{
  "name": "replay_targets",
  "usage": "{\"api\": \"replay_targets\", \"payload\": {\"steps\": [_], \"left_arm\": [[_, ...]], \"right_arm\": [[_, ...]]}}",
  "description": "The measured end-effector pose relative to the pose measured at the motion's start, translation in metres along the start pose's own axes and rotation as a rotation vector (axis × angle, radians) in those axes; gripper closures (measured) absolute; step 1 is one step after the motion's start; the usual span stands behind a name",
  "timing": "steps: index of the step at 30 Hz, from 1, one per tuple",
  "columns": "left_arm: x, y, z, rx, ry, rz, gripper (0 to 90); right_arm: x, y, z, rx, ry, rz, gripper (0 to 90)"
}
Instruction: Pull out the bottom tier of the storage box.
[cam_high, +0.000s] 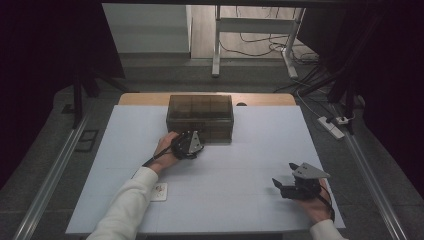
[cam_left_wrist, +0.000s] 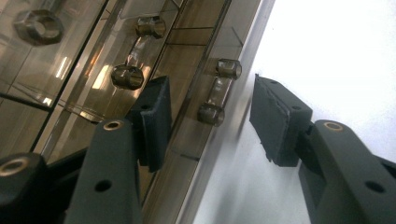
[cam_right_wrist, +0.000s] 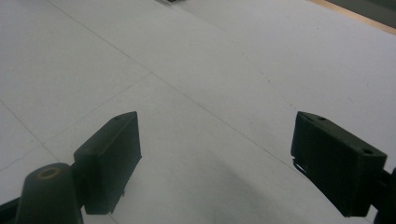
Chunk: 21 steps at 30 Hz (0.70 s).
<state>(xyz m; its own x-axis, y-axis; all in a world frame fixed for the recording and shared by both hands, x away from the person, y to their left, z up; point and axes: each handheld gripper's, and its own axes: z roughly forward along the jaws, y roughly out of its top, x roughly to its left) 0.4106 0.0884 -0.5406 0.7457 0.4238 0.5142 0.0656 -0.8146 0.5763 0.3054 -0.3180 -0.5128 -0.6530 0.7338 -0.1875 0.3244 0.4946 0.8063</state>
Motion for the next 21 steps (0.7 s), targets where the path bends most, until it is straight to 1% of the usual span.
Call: {"api": "replay_targets", "payload": {"steps": [3,5,14,21], "left_arm": [[0.0,0.0,0.0001,0.005,0.001,0.0,49.7],[0.0007,-0.0004,-0.0001,0.0,-0.001,-0.002,50.8],[0.0023,-0.0011,-0.0022,-0.002,0.0,0.005,58.7],[0.0016,-0.0005,-0.0035,0.007,-0.003,0.016,59.5]], "right_arm": [[-0.0001,0.0,0.0,-0.002,0.001,0.002,15.4],[-0.0001,-0.0001,-0.0001,-0.002,0.001,0.002,15.4],[-0.0002,-0.0001,-0.0004,0.001,0.001,0.0,15.4],[-0.0001,-0.0002,-0.0006,0.0,0.001,0.002,15.4]]}}
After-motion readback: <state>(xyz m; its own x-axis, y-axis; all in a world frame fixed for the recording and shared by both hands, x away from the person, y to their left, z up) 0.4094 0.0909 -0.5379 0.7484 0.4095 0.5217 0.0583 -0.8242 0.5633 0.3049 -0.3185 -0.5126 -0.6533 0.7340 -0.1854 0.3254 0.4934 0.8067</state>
